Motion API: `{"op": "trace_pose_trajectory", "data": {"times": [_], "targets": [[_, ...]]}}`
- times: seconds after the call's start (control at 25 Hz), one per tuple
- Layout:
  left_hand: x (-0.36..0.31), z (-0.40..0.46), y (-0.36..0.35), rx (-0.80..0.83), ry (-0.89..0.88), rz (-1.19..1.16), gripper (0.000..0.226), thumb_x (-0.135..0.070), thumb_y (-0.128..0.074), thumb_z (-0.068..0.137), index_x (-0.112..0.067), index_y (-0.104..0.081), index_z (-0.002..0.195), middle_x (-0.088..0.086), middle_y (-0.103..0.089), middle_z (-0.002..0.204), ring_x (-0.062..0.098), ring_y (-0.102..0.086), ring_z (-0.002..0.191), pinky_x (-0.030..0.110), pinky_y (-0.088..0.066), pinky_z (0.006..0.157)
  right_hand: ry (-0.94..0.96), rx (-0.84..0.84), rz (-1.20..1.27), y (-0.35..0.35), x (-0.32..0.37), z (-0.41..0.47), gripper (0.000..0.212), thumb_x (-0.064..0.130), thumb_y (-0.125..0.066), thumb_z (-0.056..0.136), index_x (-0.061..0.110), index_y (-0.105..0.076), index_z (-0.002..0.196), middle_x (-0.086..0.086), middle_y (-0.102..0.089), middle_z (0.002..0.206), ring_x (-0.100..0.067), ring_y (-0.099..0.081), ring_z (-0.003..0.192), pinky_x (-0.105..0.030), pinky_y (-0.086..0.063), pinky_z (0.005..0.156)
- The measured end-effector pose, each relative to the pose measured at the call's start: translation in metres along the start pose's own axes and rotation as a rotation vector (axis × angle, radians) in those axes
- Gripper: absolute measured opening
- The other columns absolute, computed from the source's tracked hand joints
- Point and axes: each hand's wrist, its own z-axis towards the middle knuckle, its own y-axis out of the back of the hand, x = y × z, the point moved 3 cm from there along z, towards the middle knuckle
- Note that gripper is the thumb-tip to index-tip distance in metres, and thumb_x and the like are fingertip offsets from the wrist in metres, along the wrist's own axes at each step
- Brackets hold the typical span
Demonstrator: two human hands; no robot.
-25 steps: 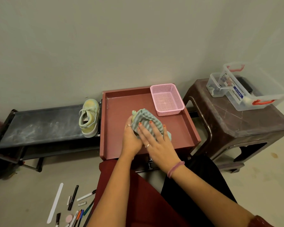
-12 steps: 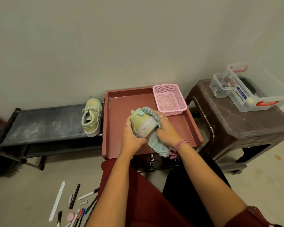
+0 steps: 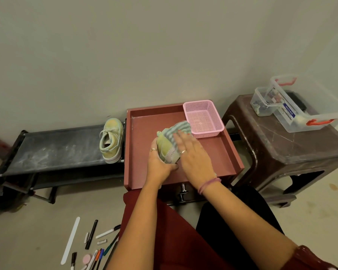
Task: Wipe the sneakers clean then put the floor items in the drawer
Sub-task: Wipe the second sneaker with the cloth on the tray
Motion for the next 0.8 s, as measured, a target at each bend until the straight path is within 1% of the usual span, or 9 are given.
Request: {"op": "trace_pose_trajectory", "data": {"times": [0.08,0.16,0.32,0.4,0.48,0.6,0.68,0.72,0.8], "targets": [[0.002,0.0,0.002,-0.014,0.017,0.036,0.1,0.018,-0.076,0.054,-0.035,-0.033,0.127,-0.01,-0.058,0.109,0.005,-0.06,0.094,0.011,-0.049,0.069,-0.183,0.154,0.415,0.007,-0.012,0.012,0.079,-0.009,-0.049,0.071,0.019,-0.033,0.143,0.0,-0.031,0.149,-0.025,-0.039,0.13,-0.044,-0.037,0.107],[0.003,0.002,0.006,-0.011,0.029,0.045,0.1,0.016,-0.078,0.054,-0.038,-0.033,0.126,-0.004,-0.059,0.112,0.014,-0.061,0.099,0.019,-0.052,0.076,-0.142,0.199,0.495,0.016,-0.008,0.012,0.08,-0.012,-0.044,0.07,0.016,-0.031,0.145,-0.003,-0.028,0.151,-0.025,-0.031,0.137,-0.043,-0.029,0.114],[0.006,0.0,0.014,0.003,0.031,-0.036,0.101,0.02,-0.076,0.054,-0.029,-0.037,0.133,0.001,-0.063,0.12,0.015,-0.065,0.106,0.035,-0.057,0.084,0.213,0.006,-0.114,0.007,0.028,-0.017,0.06,0.003,-0.029,0.085,0.004,-0.027,0.145,-0.015,-0.034,0.149,-0.041,-0.032,0.136,-0.047,-0.032,0.111],[0.009,-0.001,0.015,-0.002,0.05,-0.05,0.102,0.022,-0.075,0.056,-0.029,-0.036,0.135,-0.003,-0.063,0.117,0.009,-0.066,0.101,0.034,-0.057,0.082,0.304,-0.014,-0.24,0.0,0.026,-0.017,0.054,0.012,-0.027,0.089,0.007,-0.031,0.142,-0.012,-0.04,0.147,-0.039,-0.041,0.131,-0.05,-0.04,0.105],[0.011,-0.003,0.017,-0.011,0.049,-0.033,0.104,0.019,-0.076,0.056,-0.03,-0.034,0.137,-0.006,-0.062,0.114,0.01,-0.065,0.1,0.038,-0.057,0.083,0.153,0.062,-0.006,0.003,0.002,0.003,0.057,0.011,-0.032,0.085,0.014,-0.036,0.142,-0.008,-0.042,0.145,-0.035,-0.048,0.125,-0.048,-0.044,0.1],[0.019,-0.007,0.022,-0.024,0.069,-0.032,0.106,0.019,-0.075,0.056,-0.028,-0.03,0.14,-0.005,-0.061,0.112,0.013,-0.065,0.098,0.044,-0.057,0.084,-0.146,0.404,0.492,0.002,-0.016,0.013,0.058,-0.002,-0.041,0.085,0.014,-0.035,0.141,-0.009,-0.037,0.144,-0.028,-0.045,0.128,-0.037,-0.036,0.107],[0.02,-0.009,0.027,-0.016,0.077,-0.02,0.107,0.018,-0.076,0.055,-0.027,-0.029,0.14,-0.003,-0.062,0.111,0.015,-0.065,0.099,0.051,-0.056,0.082,-0.193,0.329,0.676,0.006,0.003,0.007,0.063,-0.011,-0.04,0.083,0.01,-0.032,0.142,-0.005,-0.034,0.143,-0.014,-0.036,0.131,-0.021,-0.026,0.11],[0.02,-0.009,0.03,-0.009,0.076,-0.015,0.108,0.017,-0.077,0.053,-0.027,-0.03,0.14,0.0,-0.063,0.112,0.017,-0.066,0.099,0.053,-0.056,0.081,-0.203,0.257,0.709,0.01,0.016,0.001,0.067,-0.012,-0.04,0.081,0.01,-0.029,0.143,-0.002,-0.031,0.144,-0.012,-0.033,0.132,-0.019,-0.024,0.11],[0.02,-0.005,0.032,0.0,0.07,-0.028,0.106,0.015,-0.078,0.053,-0.025,-0.032,0.139,0.003,-0.064,0.115,0.017,-0.067,0.1,0.047,-0.057,0.081,-0.083,0.123,0.498,0.013,0.034,-0.009,0.07,-0.009,-0.041,0.079,0.011,-0.029,0.146,-0.003,-0.028,0.151,-0.022,-0.029,0.139,-0.032,-0.028,0.114]]}}
